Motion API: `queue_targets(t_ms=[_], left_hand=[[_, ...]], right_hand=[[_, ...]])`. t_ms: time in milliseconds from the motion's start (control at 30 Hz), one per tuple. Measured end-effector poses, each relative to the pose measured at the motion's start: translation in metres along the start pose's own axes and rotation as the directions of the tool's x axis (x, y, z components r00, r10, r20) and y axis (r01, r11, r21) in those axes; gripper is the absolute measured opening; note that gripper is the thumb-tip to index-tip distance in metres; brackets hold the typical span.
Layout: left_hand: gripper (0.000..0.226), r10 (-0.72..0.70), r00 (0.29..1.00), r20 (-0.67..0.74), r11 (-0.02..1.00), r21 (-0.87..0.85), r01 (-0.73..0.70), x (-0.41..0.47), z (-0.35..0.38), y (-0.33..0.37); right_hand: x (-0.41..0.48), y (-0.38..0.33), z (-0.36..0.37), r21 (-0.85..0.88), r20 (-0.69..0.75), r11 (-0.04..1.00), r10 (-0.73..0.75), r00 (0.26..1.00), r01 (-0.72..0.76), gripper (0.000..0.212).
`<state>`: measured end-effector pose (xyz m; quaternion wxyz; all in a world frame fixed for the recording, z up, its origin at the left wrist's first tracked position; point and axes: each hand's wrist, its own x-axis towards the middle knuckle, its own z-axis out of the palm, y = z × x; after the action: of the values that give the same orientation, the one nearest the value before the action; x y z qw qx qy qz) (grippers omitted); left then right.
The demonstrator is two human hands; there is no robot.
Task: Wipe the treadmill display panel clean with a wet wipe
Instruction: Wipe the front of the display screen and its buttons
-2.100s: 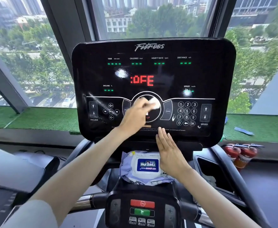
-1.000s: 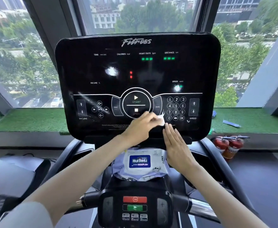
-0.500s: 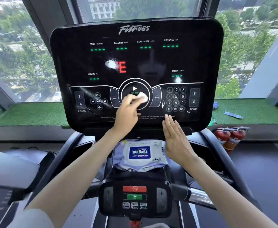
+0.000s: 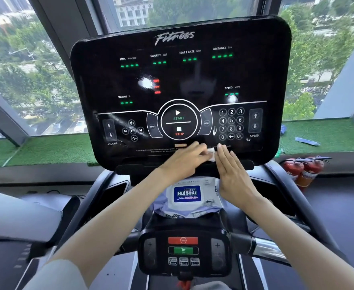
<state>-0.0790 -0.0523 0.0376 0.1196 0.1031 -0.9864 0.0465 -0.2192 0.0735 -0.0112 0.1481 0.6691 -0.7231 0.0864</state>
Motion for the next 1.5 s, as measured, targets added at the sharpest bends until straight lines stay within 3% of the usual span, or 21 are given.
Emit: queue_targets(t_ms=[67,200,400,467,567,633,667,733,800,867,900,967,1033,1100,1167,1200,1267,1333,1400,1467,1500], left_hand=[[0.056,0.021,0.999,-0.041,0.999,0.034,-0.020,-0.001,-0.004,-0.012],[0.058,-0.130,0.968,-0.213,0.991,-0.045,0.123,-0.020,-0.001,-0.033],[0.052,0.081,0.995,-0.057,0.993,0.091,-0.075,0.030,0.001,0.013],[0.047,-0.006,0.986,-0.167,0.996,0.092,0.022,0.038,-0.010,0.002],[0.049,-0.239,0.899,-0.367,0.970,-0.040,0.241,0.038,-0.019,-0.020],[0.052,-0.127,0.954,-0.272,0.990,0.026,0.139,0.036,-0.015,-0.015],[0.051,0.034,0.990,-0.135,0.996,0.085,-0.023,0.035,-0.011,-0.009],[0.041,0.286,0.955,0.080,0.939,0.176,-0.296,0.032,-0.016,-0.005],[0.042,0.237,0.971,-0.039,0.947,0.231,-0.222,0.039,-0.023,-0.017],[0.047,-0.067,0.954,-0.291,0.996,0.038,0.082,0.044,-0.025,-0.022],[0.047,-0.129,0.941,-0.313,0.991,-0.009,0.133,0.044,-0.022,-0.017],[0.043,0.063,0.987,-0.146,0.992,0.118,-0.046,0.041,-0.013,-0.002],[0.043,0.290,0.957,0.002,0.934,0.217,-0.284,0.031,-0.015,-0.002],[0.040,0.143,0.981,-0.127,0.977,0.177,-0.120,0.036,-0.022,-0.017],[0.047,-0.214,0.915,-0.342,0.977,-0.066,0.204,0.041,-0.022,-0.021],[0.051,-0.250,0.897,-0.364,0.968,-0.096,0.231,0.042,-0.020,-0.015],[0.048,0.048,0.984,-0.172,0.996,0.085,-0.034,0.038,-0.011,0.000],[0.042,0.309,0.951,-0.010,0.929,0.216,-0.300,0.030,-0.017,-0.003],[0.045,0.095,0.978,-0.187,0.989,0.127,-0.072,0.038,-0.023,-0.018],[0.051,-0.303,0.865,-0.400,0.952,-0.162,0.259,0.045,-0.026,-0.020],[0.053,-0.339,0.843,-0.418,0.940,-0.183,0.287,0.047,-0.026,-0.014]], right_hand=[[0.000,0.002,-0.002,-0.003,-0.002,1.000,-0.016,1.000,0.016,0.076],[-0.005,0.014,-0.004,0.009,-0.009,0.999,-0.038,0.999,0.038,0.071],[-0.012,0.026,-0.005,0.018,-0.011,0.997,0.075,0.997,-0.075,0.075],[-0.012,0.025,-0.005,0.016,0.000,0.996,0.082,0.997,-0.082,0.074],[-0.012,0.023,0.000,-0.004,0.012,0.995,0.096,0.995,-0.096,0.073],[-0.011,0.023,0.002,0.004,-0.001,0.995,0.102,0.995,-0.102,0.073],[-0.010,0.023,0.002,0.009,-0.003,0.995,0.104,0.995,-0.104,0.074],[-0.010,0.023,0.001,0.009,0.003,0.995,0.101,0.995,-0.101,0.075],[-0.010,0.023,-0.001,0.012,0.005,0.995,0.095,0.995,-0.095,0.075],[-0.011,0.022,-0.001,0.022,-0.002,0.995,0.099,0.995,-0.099,0.076],[-0.010,0.022,-0.002,0.025,-0.004,0.994,0.103,0.995,-0.103,0.077],[-0.010,0.021,-0.002,0.030,-0.004,0.994,0.103,0.995,-0.103,0.077],[-0.011,0.022,-0.003,0.028,-0.001,0.995,0.094,0.996,-0.094,0.076],[-0.011,0.023,-0.003,0.022,0.003,0.995,0.094,0.996,-0.094,0.076],[-0.010,0.022,-0.001,0.023,0.005,0.994,0.104,0.995,-0.104,0.076],[-0.010,0.022,0.000,0.023,0.008,0.994,0.107,0.994,-0.107,0.076],[-0.010,0.022,0.000,0.031,0.009,0.994,0.100,0.995,-0.101,0.075],[-0.011,0.024,-0.001,0.032,0.009,0.995,0.093,0.996,-0.093,0.075],[-0.011,0.024,-0.002,0.028,0.009,0.995,0.094,0.996,-0.094,0.075],[-0.011,0.023,-0.002,0.031,0.013,0.994,0.105,0.994,-0.105,0.076],[-0.010,0.022,-0.001,0.030,0.015,0.993,0.110,0.994,-0.110,0.075]])
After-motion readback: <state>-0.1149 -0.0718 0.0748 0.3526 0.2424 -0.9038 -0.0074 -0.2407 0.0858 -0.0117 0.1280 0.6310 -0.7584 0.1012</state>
